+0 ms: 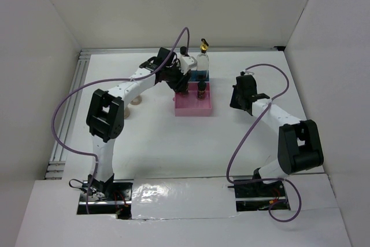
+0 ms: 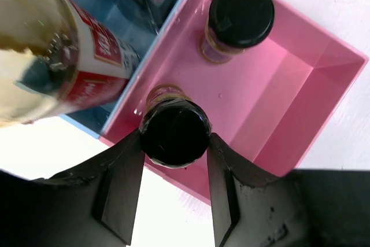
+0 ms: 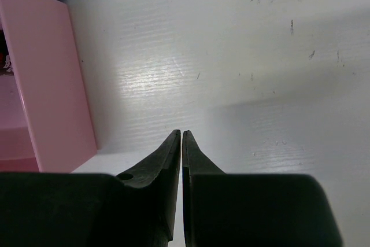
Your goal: Organize the condiment bottles
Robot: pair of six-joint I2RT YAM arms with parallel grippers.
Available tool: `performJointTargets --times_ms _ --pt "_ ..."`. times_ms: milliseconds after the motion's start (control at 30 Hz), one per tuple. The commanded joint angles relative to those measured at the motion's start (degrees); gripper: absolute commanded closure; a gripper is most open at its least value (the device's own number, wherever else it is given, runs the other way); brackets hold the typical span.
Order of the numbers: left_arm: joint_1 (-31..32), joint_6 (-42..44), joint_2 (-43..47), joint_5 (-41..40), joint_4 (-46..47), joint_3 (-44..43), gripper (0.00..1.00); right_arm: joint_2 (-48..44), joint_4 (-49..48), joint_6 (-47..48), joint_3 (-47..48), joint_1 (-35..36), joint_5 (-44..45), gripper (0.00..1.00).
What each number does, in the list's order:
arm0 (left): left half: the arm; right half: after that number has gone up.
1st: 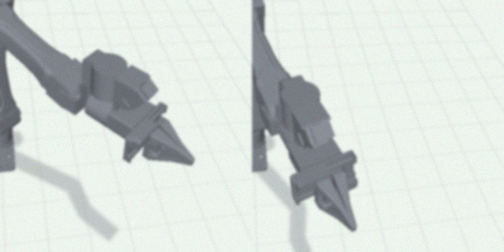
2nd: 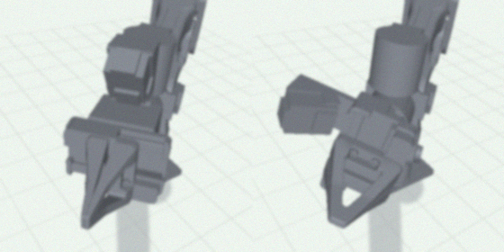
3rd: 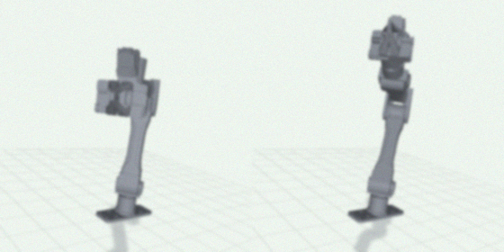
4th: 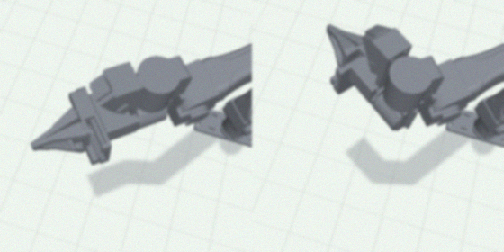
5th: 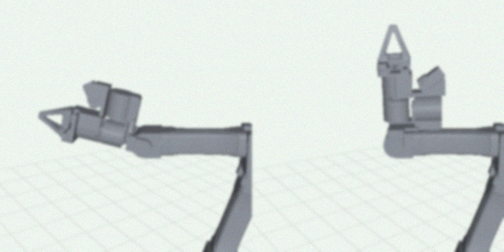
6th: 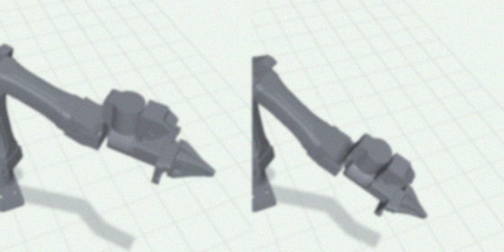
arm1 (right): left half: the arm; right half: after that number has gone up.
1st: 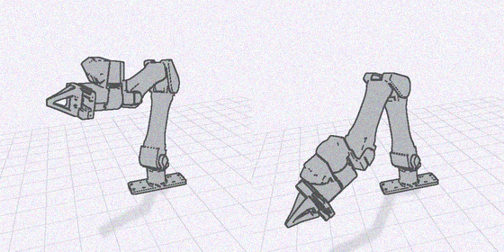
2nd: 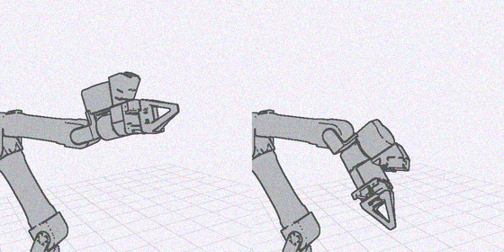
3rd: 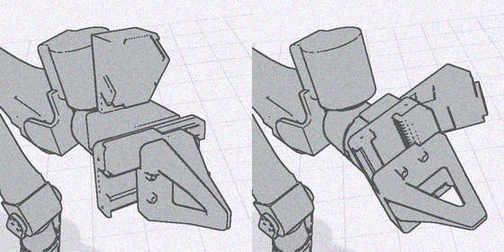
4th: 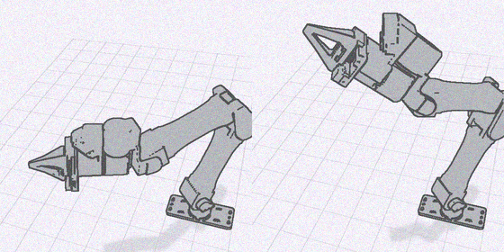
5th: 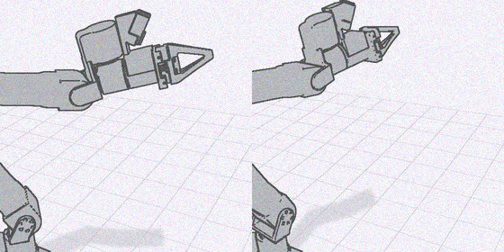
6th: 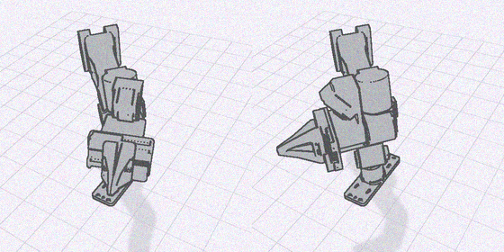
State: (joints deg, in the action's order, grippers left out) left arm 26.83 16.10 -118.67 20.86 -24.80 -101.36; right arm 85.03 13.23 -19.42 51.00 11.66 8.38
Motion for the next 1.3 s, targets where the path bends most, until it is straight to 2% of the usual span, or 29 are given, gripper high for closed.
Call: performJointTargets --times_ms 0,300,467,500,533,733,800,1000,1067,1100,1267 --pt "0.2 -1.2 0.8 0.9 1.9 0.7 1.00 -2.6 -1.0 0.5 0.2 -0.6 0.8 0.89" --pt "0.3 -1.4 -0.9 0.1 1.9 -0.1 0.99 -3.0 -0.3 0.7 0.2 -0.6 1.4 0.88" --pt "0.2 -1.9 -0.8 -0.6 2.2 0.1 0.72 -3.6 -0.1 0.7 -0.1 -0.5 1.5 0.85" --pt "0.2 -2.0 -0.7 -0.8 2.6 0.4 0.64 -3.6 -0.1 0.7 -0.1 -0.4 1.4 0.84" --pt "0.2 -2.1 -0.4 -0.9 2.7 0.6 0.50 -3.7 -0.1 0.9 -0.2 -0.5 1.4 0.84" --pt "0.2 -2.5 -0.6 -0.4 2.4 0.1 0.25 -4.1 0.1 1.1 0.3 -0.6 1.5 0.83" --pt "0.2 -2.7 -0.4 -0.6 2.1 -0.2 0.19 -4.3 0.1 1.2 0.3 -0.5 1.5 0.83" --pt "0.2 -3.5 0.4 -0.7 0.3 -2.0 0.12 -4.8 0.4 1.2 0.0 -0.4 1.2 0.83" --pt "0.2 -4.8 1.1 -0.3 -1.8 -3.1 0.07 -5.0 0.3 1.2 -0.1 -0.4 1.2 0.83" --pt "0.2 -4.9 1.8 -0.1 -3.5 -4.1 0.01 -5.1 0.3 1.2 -0.2 -0.3 1.0 0.83" --pt "0.2 -5.6 4.8 -1.5 -6.8 -3.8 0.01 -5.6 -0.1 1.6 -0.7 -0.3 0.1 0.83"
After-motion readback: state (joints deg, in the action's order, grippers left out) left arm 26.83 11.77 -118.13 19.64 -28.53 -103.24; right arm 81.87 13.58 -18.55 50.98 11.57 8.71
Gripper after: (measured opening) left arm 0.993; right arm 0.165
